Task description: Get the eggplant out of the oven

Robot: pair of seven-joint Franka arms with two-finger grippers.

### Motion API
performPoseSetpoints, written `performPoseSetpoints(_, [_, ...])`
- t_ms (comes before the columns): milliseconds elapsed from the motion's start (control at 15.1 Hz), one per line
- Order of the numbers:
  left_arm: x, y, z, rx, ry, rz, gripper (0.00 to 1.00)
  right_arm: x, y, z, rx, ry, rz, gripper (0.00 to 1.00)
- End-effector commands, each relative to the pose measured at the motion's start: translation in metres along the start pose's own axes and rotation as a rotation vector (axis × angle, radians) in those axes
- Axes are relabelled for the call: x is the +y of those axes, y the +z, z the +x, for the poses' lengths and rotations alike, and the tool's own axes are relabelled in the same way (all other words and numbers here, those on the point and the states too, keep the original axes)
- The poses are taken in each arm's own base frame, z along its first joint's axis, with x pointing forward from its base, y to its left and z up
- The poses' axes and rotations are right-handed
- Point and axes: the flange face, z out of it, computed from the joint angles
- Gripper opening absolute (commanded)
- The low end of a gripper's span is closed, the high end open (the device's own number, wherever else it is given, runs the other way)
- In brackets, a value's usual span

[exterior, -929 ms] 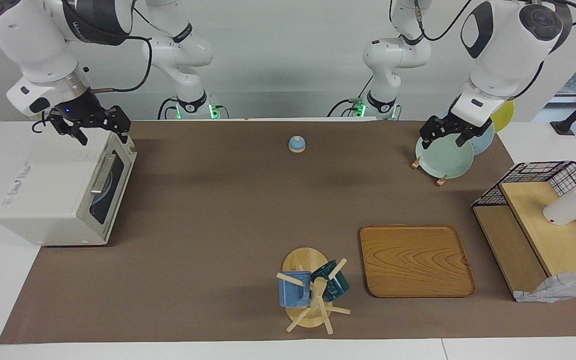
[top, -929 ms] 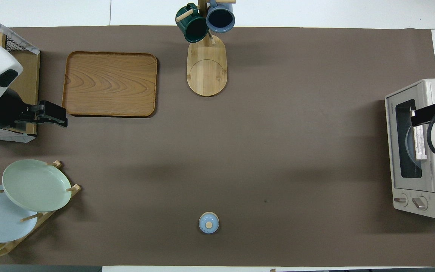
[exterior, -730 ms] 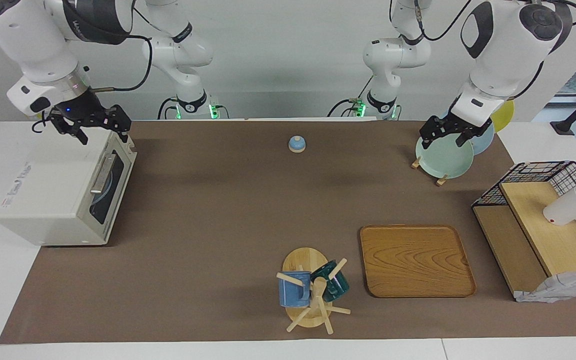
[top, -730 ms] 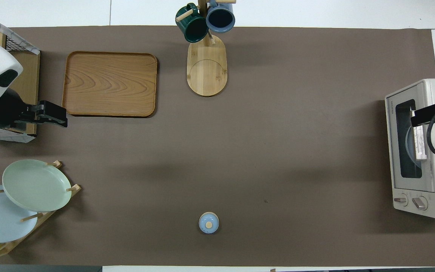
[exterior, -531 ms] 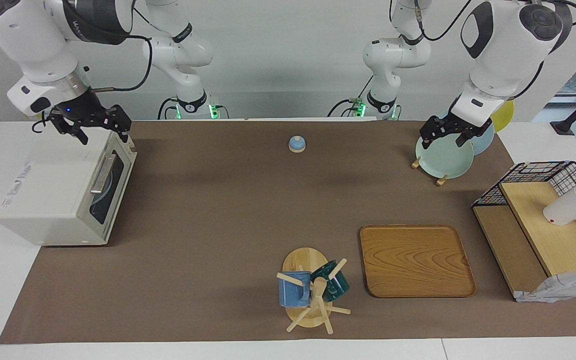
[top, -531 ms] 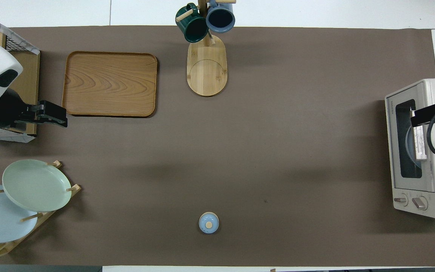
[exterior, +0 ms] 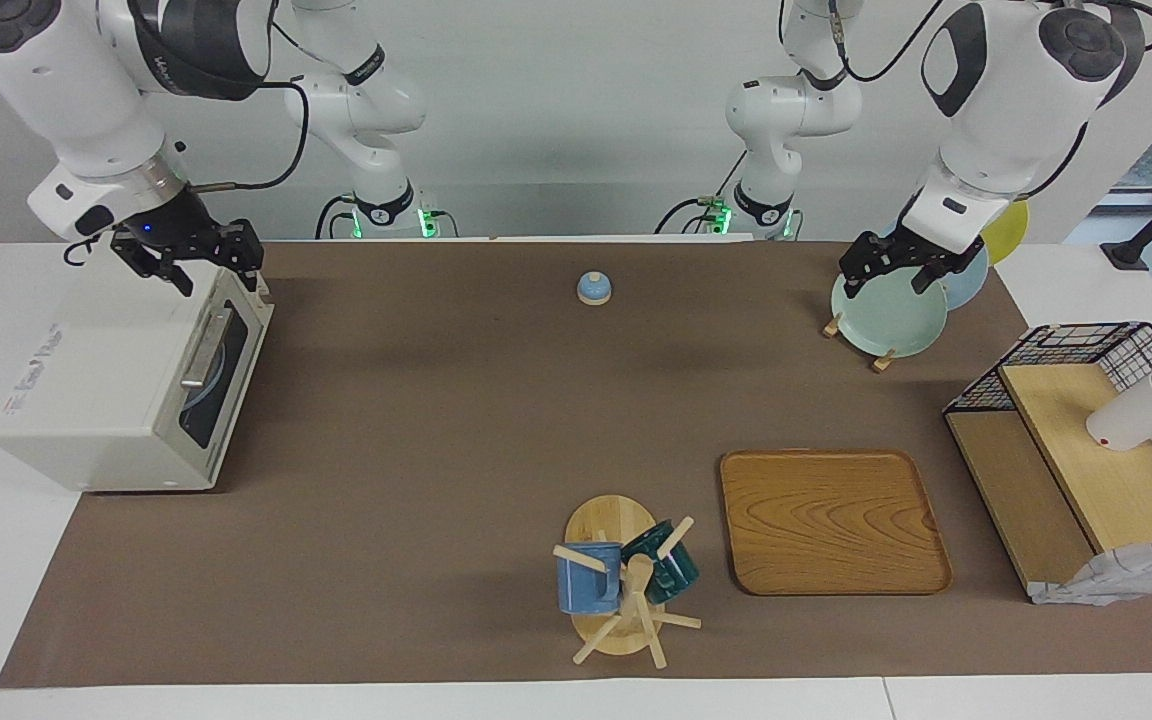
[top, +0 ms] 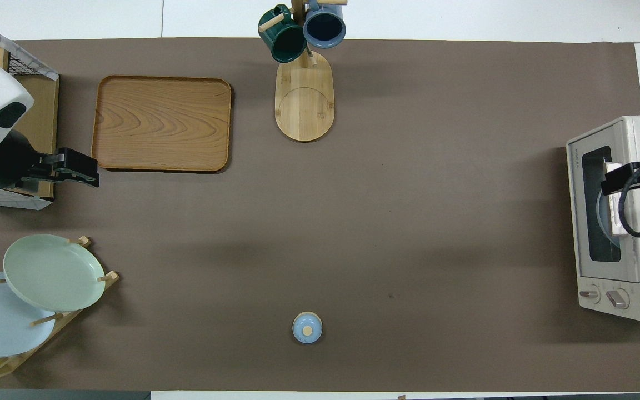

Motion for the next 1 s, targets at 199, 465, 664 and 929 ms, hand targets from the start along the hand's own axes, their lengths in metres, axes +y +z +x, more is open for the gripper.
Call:
performPoseSetpoints(199, [-0.003,-0.006,-0.004,0.013,-0.011,-0.014,1.00,0.007,0.035,-0.013,0.044,-0.008,-0.089,0.00])
performPoseSetpoints(465, [-0.004,-0.005,-0.004,0.014,-0.009,-0.008,1.00,0.018,0.060,-0.012,0.042,0.019,-0.144,0.00])
performPoseSetpoints(664, [-0.004,-0.005,-0.004,0.014,-0.009,-0.008,1.00,0.021,0.074,-0.013,0.014,0.037,-0.161,0.00])
performPoseSetpoints(929, [-0.004,-0.006,-0.003,0.020,-0.012,-0.009,1.00,0.027,0.081,-0.014,0.005,0.026,-0.211,0.00])
